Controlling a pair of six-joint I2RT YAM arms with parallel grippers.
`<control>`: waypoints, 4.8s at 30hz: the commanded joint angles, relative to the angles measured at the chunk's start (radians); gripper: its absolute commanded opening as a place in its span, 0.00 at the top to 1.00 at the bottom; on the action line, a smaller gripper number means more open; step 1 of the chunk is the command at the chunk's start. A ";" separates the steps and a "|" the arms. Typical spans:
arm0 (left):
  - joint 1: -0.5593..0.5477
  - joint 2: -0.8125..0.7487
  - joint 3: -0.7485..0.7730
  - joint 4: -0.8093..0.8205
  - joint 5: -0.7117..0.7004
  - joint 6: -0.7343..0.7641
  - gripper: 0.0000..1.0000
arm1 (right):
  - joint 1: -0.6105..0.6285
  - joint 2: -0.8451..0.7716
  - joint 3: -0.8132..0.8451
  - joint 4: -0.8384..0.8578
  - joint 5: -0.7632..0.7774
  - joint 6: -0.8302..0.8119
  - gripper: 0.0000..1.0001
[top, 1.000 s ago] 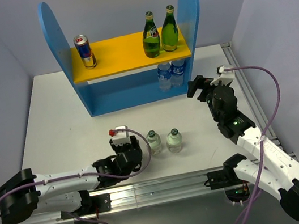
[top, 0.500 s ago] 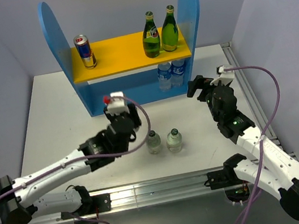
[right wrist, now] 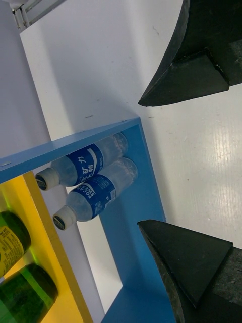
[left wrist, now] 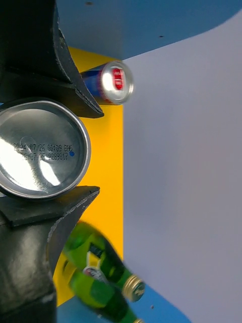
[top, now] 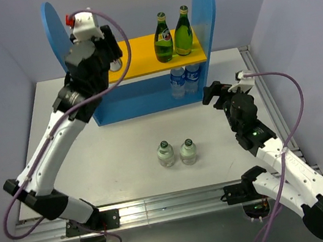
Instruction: Place and organize the beverage onto the shelf
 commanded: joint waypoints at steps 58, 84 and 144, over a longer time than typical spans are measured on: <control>-0.012 -0.393 -0.646 0.131 0.202 -0.060 0.01 | 0.001 -0.052 -0.031 0.045 0.013 0.025 0.00; -0.614 -0.370 -1.451 0.699 0.058 -0.379 0.01 | 0.438 -0.293 -0.080 -0.362 0.186 0.286 0.00; -0.178 0.318 -1.166 1.177 0.332 -0.236 0.87 | 0.898 0.581 -0.373 0.661 0.631 0.236 0.38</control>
